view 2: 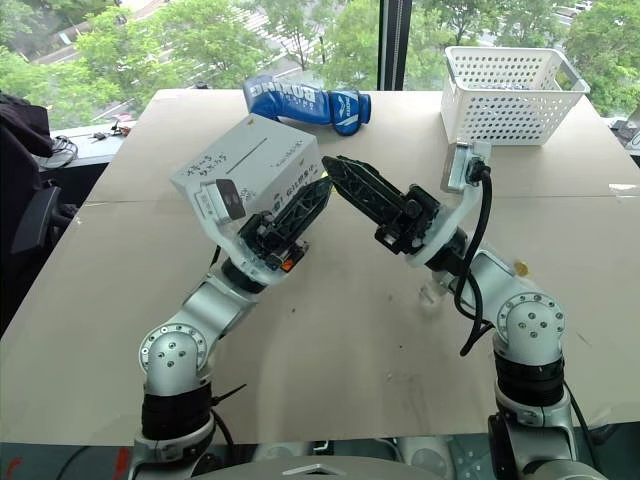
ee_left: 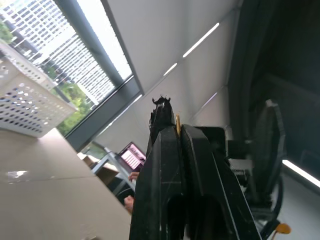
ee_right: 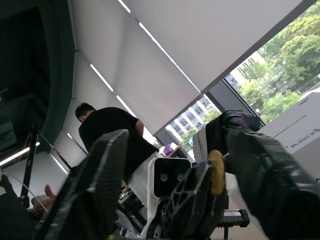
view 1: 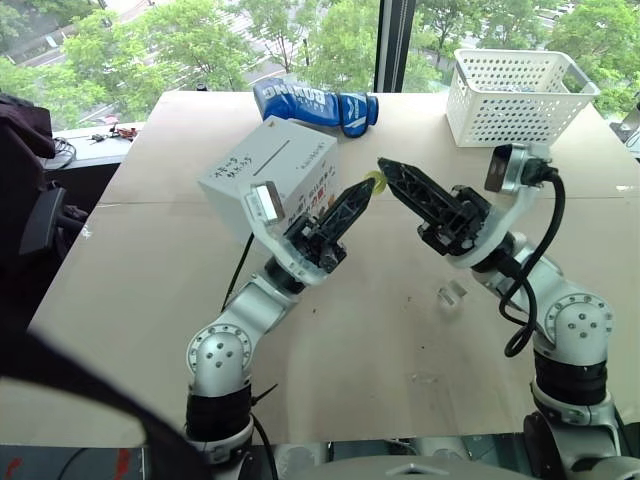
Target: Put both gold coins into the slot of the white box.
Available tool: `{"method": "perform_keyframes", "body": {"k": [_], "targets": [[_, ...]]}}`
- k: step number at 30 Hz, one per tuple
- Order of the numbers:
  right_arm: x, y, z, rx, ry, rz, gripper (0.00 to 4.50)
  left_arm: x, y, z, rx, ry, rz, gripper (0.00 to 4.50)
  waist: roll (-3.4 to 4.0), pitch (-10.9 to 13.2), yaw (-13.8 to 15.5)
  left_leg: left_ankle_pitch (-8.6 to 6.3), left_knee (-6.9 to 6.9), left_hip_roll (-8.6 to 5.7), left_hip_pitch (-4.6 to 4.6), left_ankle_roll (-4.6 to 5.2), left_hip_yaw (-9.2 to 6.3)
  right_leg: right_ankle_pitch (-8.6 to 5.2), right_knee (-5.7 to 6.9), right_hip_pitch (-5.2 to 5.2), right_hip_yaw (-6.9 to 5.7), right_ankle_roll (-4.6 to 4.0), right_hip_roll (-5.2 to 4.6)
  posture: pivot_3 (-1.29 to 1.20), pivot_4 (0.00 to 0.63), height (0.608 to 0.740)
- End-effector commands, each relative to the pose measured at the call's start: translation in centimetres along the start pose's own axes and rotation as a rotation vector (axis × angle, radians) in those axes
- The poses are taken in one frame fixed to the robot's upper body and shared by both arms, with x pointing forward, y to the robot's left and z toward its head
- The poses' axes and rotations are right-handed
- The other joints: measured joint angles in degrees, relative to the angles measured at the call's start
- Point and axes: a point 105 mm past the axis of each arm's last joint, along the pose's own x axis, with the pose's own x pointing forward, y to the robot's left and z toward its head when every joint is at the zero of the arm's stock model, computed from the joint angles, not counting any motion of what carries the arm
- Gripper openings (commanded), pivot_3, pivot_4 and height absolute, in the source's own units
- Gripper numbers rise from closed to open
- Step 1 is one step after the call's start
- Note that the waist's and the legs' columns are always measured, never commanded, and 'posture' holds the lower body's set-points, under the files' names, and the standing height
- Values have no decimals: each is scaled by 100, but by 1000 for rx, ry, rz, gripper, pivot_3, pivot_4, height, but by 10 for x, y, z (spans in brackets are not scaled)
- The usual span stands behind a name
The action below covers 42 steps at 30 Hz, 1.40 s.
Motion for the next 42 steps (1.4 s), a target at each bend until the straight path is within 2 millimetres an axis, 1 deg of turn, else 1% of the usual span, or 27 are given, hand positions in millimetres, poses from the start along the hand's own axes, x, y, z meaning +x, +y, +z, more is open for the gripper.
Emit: {"method": "perform_keyframes", "body": {"k": [1, 5, 8, 10, 12, 14, 16, 17, 19, 22, 25, 29, 32, 37, 42], "targets": [[-12, -9, 19, -123, -11, -55, 3695, -1, -24, 34, 227, 1, -22, 0, -2, 5, 2, 0, 0, 0, -2, 0, 0, 0, -1, 0, 0, 0, -1, 0, 150, 704], [-19, -14, 19, -214, 73, -65, 3695, -1, -34, 71, 448, 27, 65, 0, -2, 6, -4, 0, -4, 3, -2, 0, 0, 0, -4, -2, 0, 0, 0, 0, 150, 704], [-21, -15, 18, -329, 170, -52, 3695, 7, -37, 95, 636, 65, 176, 0, -5, 10, 3, 0, -7, 3, -3, 0, -1, 0, -8, -2, -1, 1, 0, 0, 150, 704], [-21, -15, 19, -377, 197, -44, 3695, 11, -41, 104, 698, 75, 210, 0, -7, 11, 4, 0, -7, 2, -3, 0, 0, 0, -11, -1, -1, 1, -1, 0, 150, 704], [-19, -14, 18, -481, 267, -13, 3695, 14, -34, 112, 774, 141, 306, 0, -12, 18, 5, 0, -8, 3, -3, 0, 1, 0, -14, -1, 0, 2, -2, 0, 150, 704], [-16, -13, 19, -567, 310, 11, 3695, 12, -22, 118, 872, 223, 420, 0, -20, 29, 5, 0, -9, 2, -3, -1, 1, 0, -13, -2, -1, 3, -1, 0, 150, 704], [-13, -13, 18, -619, 344, 29, 3695, 0, -1, 118, 977, 376, 556, 0, -24, 34, -5, 0, -12, 2, -1, -1, 2, -2, -14, -2, -2, 5, -1, 0, 150, 704], [-12, -13, 16, -640, 364, 42, 3695, -6, 9, 121, 1014, 418, 620, 0, -24, 35, -6, 1, -18, 2, 2, -3, 3, -2, -15, -2, -1, 6, 1, 0, 150, 704], [-10, -13, 14, -659, 379, 58, 3695, -10, 22, 127, 1061, 459, 690, 0, -26, 42, 2, 2, -23, 2, 4, -5, 5, -5, -14, -3, -1, 8, 1, 0, 150, 704], [-5, -11, 14, -651, 360, 76, 3695, -11, 41, 133, 1056, 488, 766, 0, -42, 69, 21, 4, -23, 3, -1, -9, 2, -5, -15, -4, -9, 7, 0, 0, 150, 704], [-4, -11, 15, -659, 354, 82, 3695, -13, 54, 131, 1077, 599, 802, 0, -53, 83, 15, 16, -21, 2, -11, -29, -1, -4, -21, -5, -15, 8, -8, 0, 150, 704], [-4, -9, 16, -667, 348, 80, 3695, -16, 63, 132, 1096, 655, 845, 0, -53, 83, 10, 14, -23, 4, -19, -29, 0, -7, -28, -10, -15, 15, -20, 0, 150, 704], [-4, -8, 17, -674, 339, 72, 3695, -21, 69, 127, 1075, 705, 865, 0, -53, 83, 6, 14, -29, 4, -19, -28, -2, -8, -27, -12, -18, 16, -22, 0, 150, 704], [-4, -8, 19, -683, 332, 65, 3695, -29, 75, 122, 1055, 754, 888, 0, -53, 83, 0, 14, -27, 4, -8, -29, 2, -9, -11, -10, -13, 16, -23, 0, 150, 704], [-3, -8, 19, -688, 330, 62, 3695, -26, 76, 109, 1016, 779, 849, 0, -52, 83, 7, 15, -22, 3, -1, -28, 4, -9, 2, -9, -10, 17, -25, 0, 150, 704]]}}
